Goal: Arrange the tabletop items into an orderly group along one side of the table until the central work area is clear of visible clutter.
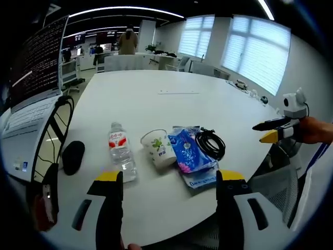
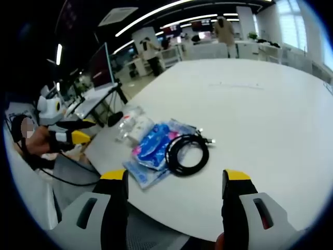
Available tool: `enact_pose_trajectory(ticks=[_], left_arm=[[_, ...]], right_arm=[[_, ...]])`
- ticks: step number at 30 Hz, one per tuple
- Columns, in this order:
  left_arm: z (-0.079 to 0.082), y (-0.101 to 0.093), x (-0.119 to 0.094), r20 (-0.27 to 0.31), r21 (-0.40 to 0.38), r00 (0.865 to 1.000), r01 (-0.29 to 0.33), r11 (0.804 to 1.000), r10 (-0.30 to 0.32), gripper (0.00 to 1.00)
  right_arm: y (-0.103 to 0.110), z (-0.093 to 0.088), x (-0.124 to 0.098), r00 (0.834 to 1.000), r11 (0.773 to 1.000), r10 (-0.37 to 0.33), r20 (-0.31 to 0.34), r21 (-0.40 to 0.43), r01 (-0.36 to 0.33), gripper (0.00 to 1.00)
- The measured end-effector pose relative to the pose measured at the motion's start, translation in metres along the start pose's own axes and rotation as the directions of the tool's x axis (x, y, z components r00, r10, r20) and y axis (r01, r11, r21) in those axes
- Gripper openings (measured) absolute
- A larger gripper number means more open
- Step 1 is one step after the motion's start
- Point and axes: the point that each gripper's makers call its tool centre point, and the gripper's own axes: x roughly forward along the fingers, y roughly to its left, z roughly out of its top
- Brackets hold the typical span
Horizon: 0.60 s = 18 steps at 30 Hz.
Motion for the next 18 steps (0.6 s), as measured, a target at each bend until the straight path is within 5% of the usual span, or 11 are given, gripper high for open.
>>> enact_pose_trajectory(ticks=[18], left_arm=[[-0.0021, 0.0051, -0.0065, 0.015, -0.021, 1.000, -0.012, 1.000, 0.013, 0.68]], right_arm=[[-0.0035, -0.0042, -0.0020, 0.999, 1.000, -0.030, 0.014, 0.001, 0.030, 0.71]])
